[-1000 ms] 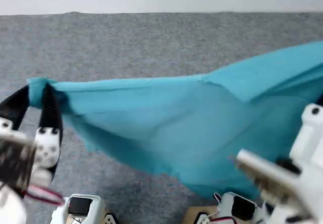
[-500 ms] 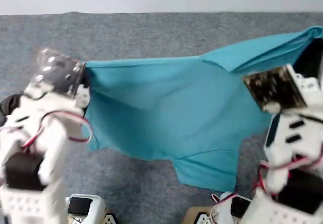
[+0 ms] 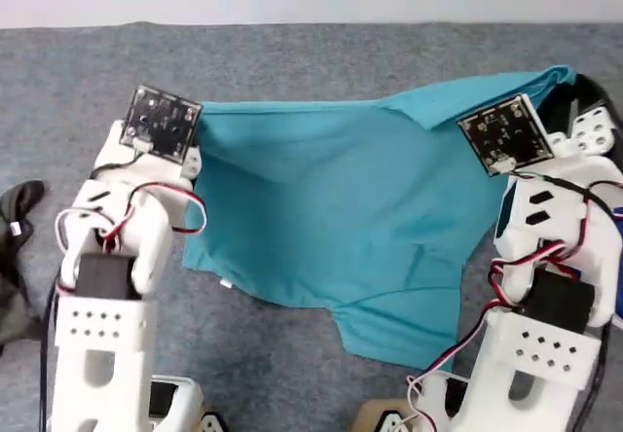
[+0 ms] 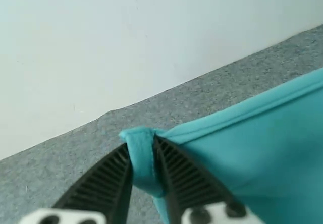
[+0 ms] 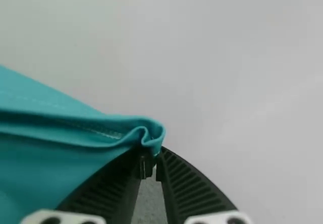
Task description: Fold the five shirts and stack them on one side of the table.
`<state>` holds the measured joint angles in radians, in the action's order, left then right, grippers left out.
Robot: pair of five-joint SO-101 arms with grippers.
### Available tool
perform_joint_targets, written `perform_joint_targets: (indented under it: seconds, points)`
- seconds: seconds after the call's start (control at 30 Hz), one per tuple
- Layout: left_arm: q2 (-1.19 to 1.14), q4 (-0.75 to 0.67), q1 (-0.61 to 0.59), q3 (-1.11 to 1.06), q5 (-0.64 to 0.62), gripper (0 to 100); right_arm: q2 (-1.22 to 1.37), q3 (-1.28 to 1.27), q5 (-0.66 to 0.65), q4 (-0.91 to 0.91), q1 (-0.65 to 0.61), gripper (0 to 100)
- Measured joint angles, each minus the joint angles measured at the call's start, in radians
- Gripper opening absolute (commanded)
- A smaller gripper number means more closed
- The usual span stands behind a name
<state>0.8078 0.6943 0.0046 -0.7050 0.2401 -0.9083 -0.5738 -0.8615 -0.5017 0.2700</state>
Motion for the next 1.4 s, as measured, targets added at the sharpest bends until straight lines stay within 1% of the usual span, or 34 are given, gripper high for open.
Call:
perform_joint_targets:
  seconds: [0.17,0.57,0.67,0.97,1.1,1.23,1.4]
  points:
    - [-0.129,-0.012,0.0,0.083,0.0,1,0.054,0.0,0.0,0.026,-0.032,1.0]
    - [-0.586,-0.012,-0.002,0.414,0.0,1,0.322,0.014,0.0,0.256,-0.049,0.9]
    - [-0.72,-0.015,-0.002,0.516,0.0,1,0.434,0.095,0.0,0.279,-0.049,0.9]
    - [-1.102,-0.018,-0.006,0.847,0.0,1,0.838,0.52,0.0,0.29,-0.055,0.9]
    - [-1.237,-0.017,-0.003,0.973,0.0,1,0.976,0.647,0.0,0.29,-0.072,0.9]
    - [-1.353,0.041,-0.003,1.112,0.0,1,1.068,0.704,0.0,0.29,-0.081,0.9]
    - [-1.482,0.161,-0.003,1.293,0.0,1,1.112,0.712,-0.021,0.29,-0.089,0.9]
